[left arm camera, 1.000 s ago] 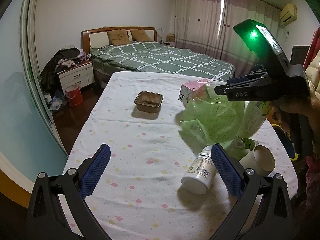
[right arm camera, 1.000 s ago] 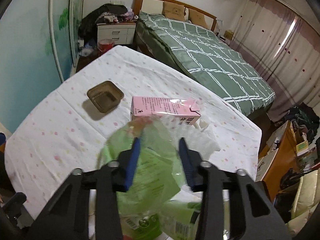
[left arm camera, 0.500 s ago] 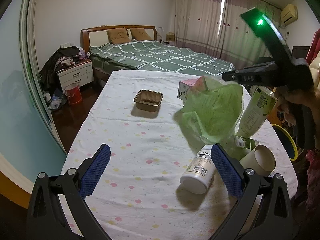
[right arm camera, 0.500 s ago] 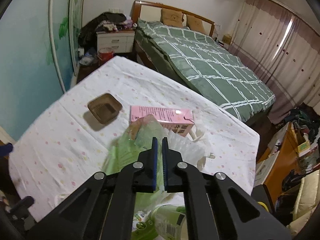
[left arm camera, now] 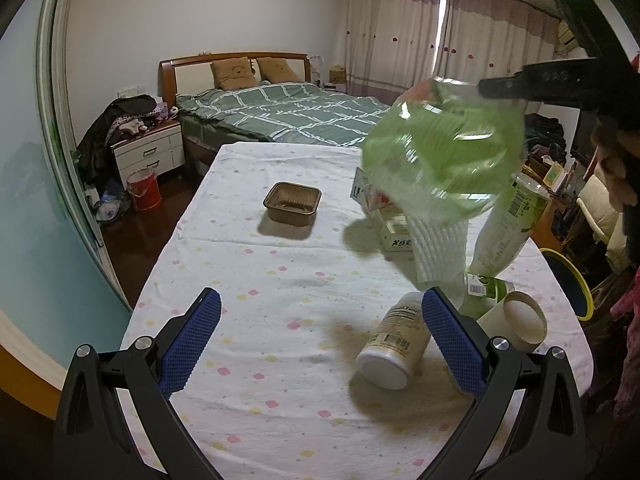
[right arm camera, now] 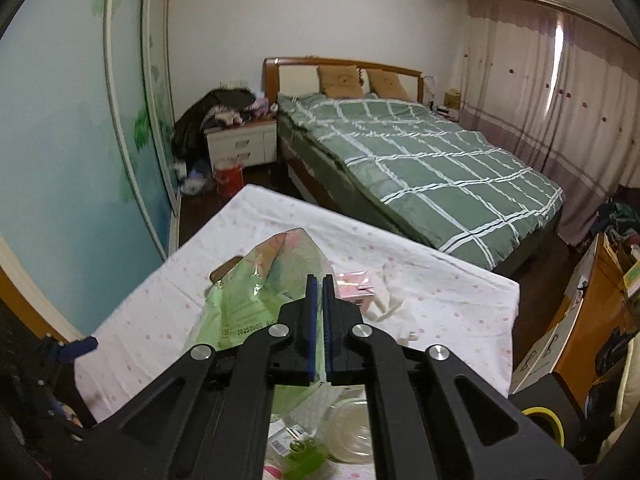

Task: Collect trash
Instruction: 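Grasp the green plastic bag with the right gripper and lift it, then carry the green bag to the yellow-rimmed bin and open the right gripper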

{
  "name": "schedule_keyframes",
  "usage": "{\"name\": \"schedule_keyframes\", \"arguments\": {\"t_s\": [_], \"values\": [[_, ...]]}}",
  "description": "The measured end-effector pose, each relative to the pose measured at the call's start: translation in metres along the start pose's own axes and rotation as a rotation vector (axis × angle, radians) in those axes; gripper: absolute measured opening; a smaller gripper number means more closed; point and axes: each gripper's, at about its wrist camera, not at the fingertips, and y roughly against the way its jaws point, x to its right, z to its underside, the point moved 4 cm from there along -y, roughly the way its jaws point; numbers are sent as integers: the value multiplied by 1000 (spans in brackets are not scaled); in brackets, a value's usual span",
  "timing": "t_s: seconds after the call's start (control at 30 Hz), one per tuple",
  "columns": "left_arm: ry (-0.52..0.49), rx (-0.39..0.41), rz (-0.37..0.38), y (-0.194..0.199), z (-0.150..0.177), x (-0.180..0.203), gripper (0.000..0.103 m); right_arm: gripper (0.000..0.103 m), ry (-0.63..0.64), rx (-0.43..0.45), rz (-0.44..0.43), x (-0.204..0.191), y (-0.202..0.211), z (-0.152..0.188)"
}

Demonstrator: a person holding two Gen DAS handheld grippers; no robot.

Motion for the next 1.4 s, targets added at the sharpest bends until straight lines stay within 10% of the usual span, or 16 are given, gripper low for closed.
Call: {"name": "schedule_keyframes", "arguments": {"t_s": [0.4, 0.7, 1.4], "values": [[-54, 31, 64, 14, -7, 32, 99, 3, -190, 103, 145, 113, 73, 16], [-135, 39, 151, 17, -10, 79, 99, 3, -417, 103, 336, 240, 119, 89], [-245, -40, 248, -5, 13, 139, 99, 3, -845, -197, 543, 397, 31, 319]]}}
